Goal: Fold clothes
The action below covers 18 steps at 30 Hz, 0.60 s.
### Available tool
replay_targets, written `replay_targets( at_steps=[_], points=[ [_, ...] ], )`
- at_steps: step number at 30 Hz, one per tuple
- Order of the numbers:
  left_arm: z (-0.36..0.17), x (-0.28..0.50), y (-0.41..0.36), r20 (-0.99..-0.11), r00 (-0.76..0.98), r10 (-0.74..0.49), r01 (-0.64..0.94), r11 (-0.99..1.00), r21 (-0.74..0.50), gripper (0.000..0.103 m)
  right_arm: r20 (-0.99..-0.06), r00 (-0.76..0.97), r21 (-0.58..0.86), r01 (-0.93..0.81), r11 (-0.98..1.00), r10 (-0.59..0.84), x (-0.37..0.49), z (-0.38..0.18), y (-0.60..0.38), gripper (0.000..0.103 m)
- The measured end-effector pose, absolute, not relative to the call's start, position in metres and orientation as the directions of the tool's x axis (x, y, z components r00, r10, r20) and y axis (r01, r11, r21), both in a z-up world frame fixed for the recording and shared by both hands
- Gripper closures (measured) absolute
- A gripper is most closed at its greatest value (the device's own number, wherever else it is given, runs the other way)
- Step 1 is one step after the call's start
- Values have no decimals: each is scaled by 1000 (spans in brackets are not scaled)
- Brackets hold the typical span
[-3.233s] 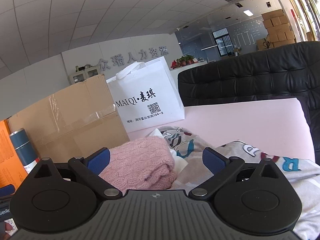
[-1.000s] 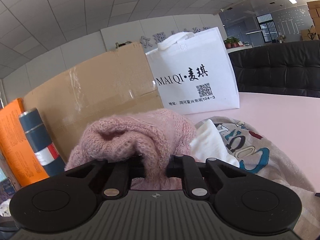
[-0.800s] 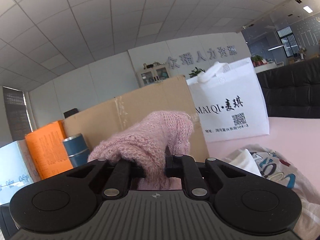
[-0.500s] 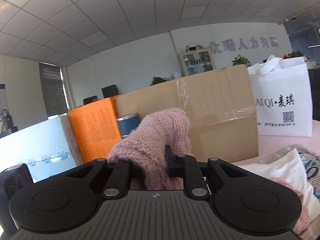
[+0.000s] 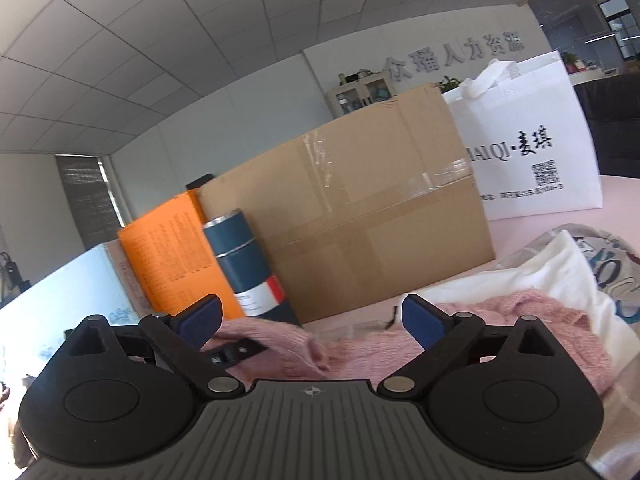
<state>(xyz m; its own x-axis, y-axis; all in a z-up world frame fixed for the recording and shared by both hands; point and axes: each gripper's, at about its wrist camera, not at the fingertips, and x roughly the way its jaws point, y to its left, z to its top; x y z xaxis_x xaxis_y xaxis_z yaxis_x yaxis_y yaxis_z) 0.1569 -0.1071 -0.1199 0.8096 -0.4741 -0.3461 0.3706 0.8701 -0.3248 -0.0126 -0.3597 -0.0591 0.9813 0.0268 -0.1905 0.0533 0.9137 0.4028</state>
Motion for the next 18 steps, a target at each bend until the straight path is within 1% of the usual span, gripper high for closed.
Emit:
replay_targets(
  at_steps=[2, 5, 7, 9, 13, 14, 16, 18],
  points=[
    [-128, 162, -103, -344, 831, -437, 332, 886, -325, 7, -232, 970, 416, 161, 895, -67, -13, -70, -372, 5],
    [-125, 155, -102, -320, 836, -445, 370, 889, -270, 7, -304, 932, 451, 322, 833, -196, -14, -86, -388, 5],
    [-123, 148, -109, -315, 831, -458, 419, 888, -187, 7, -338, 912, 468, 376, 800, -231, -14, -94, -396, 5],
    [-122, 145, -122, -324, 831, -453, 450, 889, -88, 7, -354, 901, 461, 401, 792, -251, -13, -101, -398, 5],
    [-121, 131, -140, -321, 849, -419, 470, 877, 98, 7, -378, 858, 347, 479, 807, -347, 8, -100, -390, 4],
    [-121, 130, -141, -328, 846, -420, 474, 875, 101, 7, -386, 848, 321, 492, 809, -363, 16, -99, -388, 4],
    [-120, 130, -143, -343, 839, -422, 481, 870, 106, 7, -414, 832, 285, 504, 815, -370, 36, -97, -386, 0],
    [-125, 135, -139, -373, 825, -424, 480, 874, 69, 7, -473, 817, 295, 500, 814, -331, 58, -102, -384, 0]
  ],
)
